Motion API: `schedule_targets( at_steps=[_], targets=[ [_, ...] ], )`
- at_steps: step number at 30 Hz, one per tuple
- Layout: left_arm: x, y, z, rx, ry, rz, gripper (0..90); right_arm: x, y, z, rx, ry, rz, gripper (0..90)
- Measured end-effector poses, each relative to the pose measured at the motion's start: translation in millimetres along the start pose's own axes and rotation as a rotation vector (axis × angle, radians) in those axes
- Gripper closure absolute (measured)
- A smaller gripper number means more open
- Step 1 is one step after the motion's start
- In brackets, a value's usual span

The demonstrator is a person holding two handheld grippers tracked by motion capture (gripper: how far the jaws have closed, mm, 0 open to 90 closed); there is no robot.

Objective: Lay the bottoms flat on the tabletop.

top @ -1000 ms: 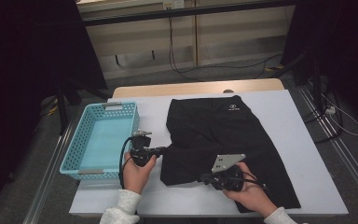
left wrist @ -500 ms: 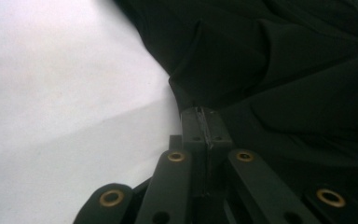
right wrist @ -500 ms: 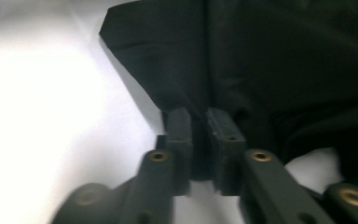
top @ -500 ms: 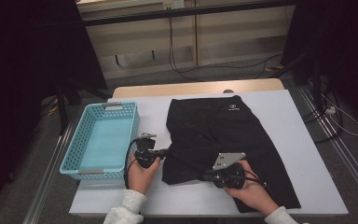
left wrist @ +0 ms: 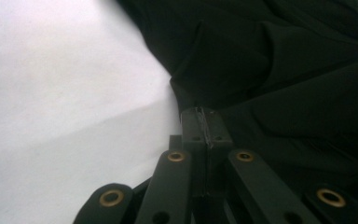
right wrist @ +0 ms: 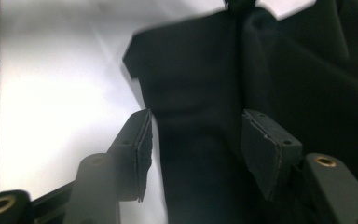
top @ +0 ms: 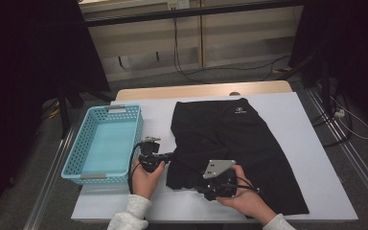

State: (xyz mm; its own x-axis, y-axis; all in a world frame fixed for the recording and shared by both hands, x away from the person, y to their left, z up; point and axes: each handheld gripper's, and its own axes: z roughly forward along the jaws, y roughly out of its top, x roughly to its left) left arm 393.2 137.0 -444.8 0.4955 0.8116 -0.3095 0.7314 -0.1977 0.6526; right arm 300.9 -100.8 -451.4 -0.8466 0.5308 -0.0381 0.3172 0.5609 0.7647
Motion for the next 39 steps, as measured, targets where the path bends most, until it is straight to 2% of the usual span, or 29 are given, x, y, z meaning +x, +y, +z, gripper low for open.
schedule_targets(
  at_steps=[2,4,7,9,11,13,16,17,18,25,28,31,34,36,38,39],
  targets=[
    [0.0,-0.2,-0.2,0.0,-0.001,0.0,90.0,1.9,4.1,4.1,-0.017,0.016,-0.002,41.2],
    [0.1,-0.2,-0.6,0.004,-0.002,0.004,90.0,5.2,4.3,11.3,-0.002,0.019,-0.012,39.7],
    [0.8,0.0,-3.3,-0.004,0.0,0.003,90.0,8.3,-0.1,20.8,0.018,0.023,-0.016,40.7],
    [1.7,0.0,-5.1,-0.009,-0.001,-0.003,90.0,8.8,0.2,22.5,0.008,0.032,-0.023,43.1],
    [2.8,-0.4,-5.6,-0.007,-0.009,-0.01,90.0,10.6,1.2,22.5,0.014,0.044,-0.017,52.9],
    [3.4,-0.4,-5.4,-0.005,-0.007,-0.008,89.6,11.5,1.3,22.2,0.014,0.042,-0.008,57.7],
    [1.4,0.2,-5.0,-0.002,0.006,0.006,89.6,11.4,1.2,21.4,0.013,0.033,-0.019,76.7],
    [0.8,0.2,-5.6,-0.002,0.009,0.007,89.6,11.0,0.9,20.8,0.014,0.04,-0.028,87.3],
    [0.3,0.2,-7.1,0.001,0.013,0.006,89.6,10.4,0.1,20.8,0.011,0.054,-0.03,88.7],
    [1.1,-4.5,-18.7,0.003,0.029,0.004,89.3,10.5,-1.7,13.9,0.006,0.105,-0.002,90.0],
    [-0.2,-7.1,-17.1,0.015,0.03,0.015,89.0,13.8,-2.3,10.4,0.008,0.119,-0.019,90.0],
    [-0.3,-6.8,-14.2,0.018,0.023,0.02,89.1,11.6,-5.2,7.2,0.006,0.12,-0.017,90.0],
    [0.7,-5.5,-11.6,0.015,0.023,0.016,89.6,3.5,-8.9,0.2,-0.017,0.098,0.014,90.0],
    [1.5,-4.0,-10.0,0.011,0.013,0.009,90.0,-3.3,-10.1,-5.7,-0.072,0.045,0.043,90.0],
    [1.5,-2.6,-7.0,0.007,0.019,0.006,90.0,-8.7,-10.1,-8.5,-0.097,0.033,0.08,90.0],
    [1.5,-1.5,-4.9,0.014,0.025,0.012,90.0,-10.7,-10.6,-8.8,-0.095,0.019,0.084,90.0]
  ],
)
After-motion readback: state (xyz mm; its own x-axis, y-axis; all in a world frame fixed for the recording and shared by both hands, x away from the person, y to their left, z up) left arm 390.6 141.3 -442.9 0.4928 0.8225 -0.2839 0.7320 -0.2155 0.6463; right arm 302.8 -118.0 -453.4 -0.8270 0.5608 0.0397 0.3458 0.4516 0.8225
